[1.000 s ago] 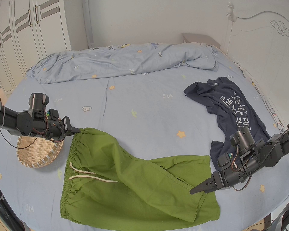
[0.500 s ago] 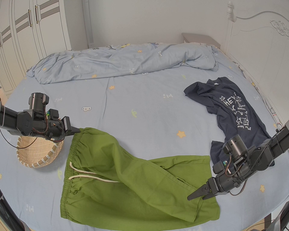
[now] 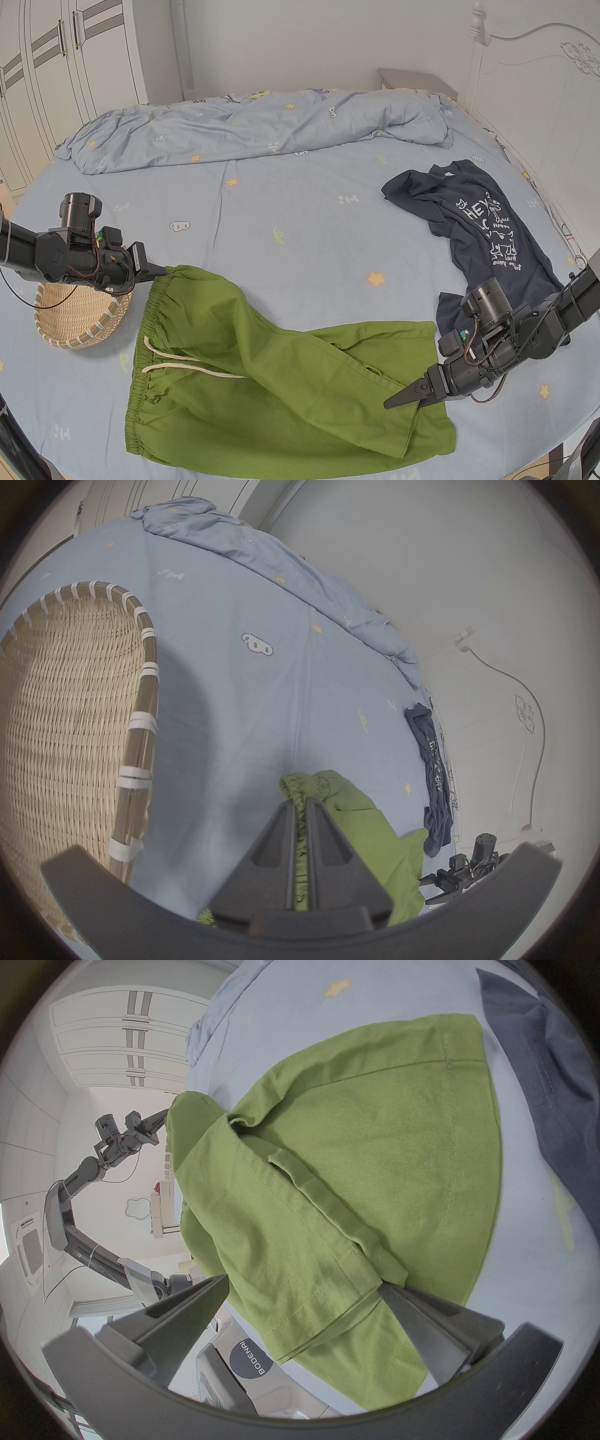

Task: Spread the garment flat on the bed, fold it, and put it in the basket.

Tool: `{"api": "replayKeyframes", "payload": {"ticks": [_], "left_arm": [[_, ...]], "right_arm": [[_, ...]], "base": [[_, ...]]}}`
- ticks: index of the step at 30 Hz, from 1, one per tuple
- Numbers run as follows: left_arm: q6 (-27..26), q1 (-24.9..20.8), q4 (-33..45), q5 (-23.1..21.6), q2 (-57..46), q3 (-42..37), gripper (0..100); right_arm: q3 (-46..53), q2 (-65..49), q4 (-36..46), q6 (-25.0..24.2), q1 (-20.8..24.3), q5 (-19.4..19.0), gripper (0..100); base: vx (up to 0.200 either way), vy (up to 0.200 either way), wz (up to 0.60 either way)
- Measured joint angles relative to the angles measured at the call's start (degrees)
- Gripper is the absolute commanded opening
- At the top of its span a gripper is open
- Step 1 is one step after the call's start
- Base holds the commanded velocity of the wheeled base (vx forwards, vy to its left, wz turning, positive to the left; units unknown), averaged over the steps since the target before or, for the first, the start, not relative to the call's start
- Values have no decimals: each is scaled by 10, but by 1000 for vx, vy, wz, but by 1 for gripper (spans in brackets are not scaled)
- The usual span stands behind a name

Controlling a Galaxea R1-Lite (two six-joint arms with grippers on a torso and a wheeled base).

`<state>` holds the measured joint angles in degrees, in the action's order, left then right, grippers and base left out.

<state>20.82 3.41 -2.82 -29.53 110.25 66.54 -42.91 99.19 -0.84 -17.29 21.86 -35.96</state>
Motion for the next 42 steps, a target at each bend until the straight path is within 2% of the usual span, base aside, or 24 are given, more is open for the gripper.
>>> {"api": "replayKeyframes", "payload": {"ticks": [13, 14, 36, 42], "left_arm": [[0, 0, 0, 0, 1, 0, 0], [0, 0, 0, 0, 1, 0, 0], [-2, 0, 0, 1, 1, -1, 0], [-2, 0, 0, 1, 0, -1, 0]], "right_arm": [[5, 1, -25, -1, 2, 0, 100], [5, 1, -26, -1, 2, 0, 0], [12, 0, -23, 4, 3, 3, 0], [11, -29, -2, 4, 0, 30, 0]], "base": [[0, 0, 0], [0, 0, 0], [0, 0, 0], [0, 0, 0]]}}
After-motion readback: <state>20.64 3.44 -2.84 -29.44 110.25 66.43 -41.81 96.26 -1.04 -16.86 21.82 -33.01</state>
